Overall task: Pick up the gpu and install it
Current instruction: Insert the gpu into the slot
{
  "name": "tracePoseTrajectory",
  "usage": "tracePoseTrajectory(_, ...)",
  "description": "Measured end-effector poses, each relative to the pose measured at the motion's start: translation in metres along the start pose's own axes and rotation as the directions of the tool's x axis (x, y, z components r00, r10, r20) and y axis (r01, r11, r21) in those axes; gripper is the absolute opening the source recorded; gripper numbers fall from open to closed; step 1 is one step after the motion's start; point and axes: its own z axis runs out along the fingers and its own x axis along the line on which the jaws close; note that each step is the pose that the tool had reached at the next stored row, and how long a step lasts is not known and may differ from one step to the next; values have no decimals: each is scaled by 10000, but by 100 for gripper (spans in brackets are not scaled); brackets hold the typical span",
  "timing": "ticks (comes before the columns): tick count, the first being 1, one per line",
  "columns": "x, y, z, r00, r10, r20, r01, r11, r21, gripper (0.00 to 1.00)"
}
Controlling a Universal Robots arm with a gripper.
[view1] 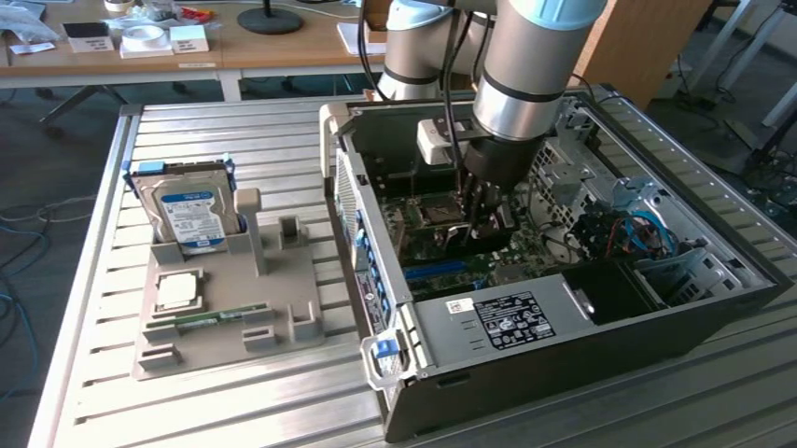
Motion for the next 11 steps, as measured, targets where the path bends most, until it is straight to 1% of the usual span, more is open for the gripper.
tracePoseTrajectory(11, 0, 8, 0, 10000, 2, 0, -2, 10000, 0, 27)
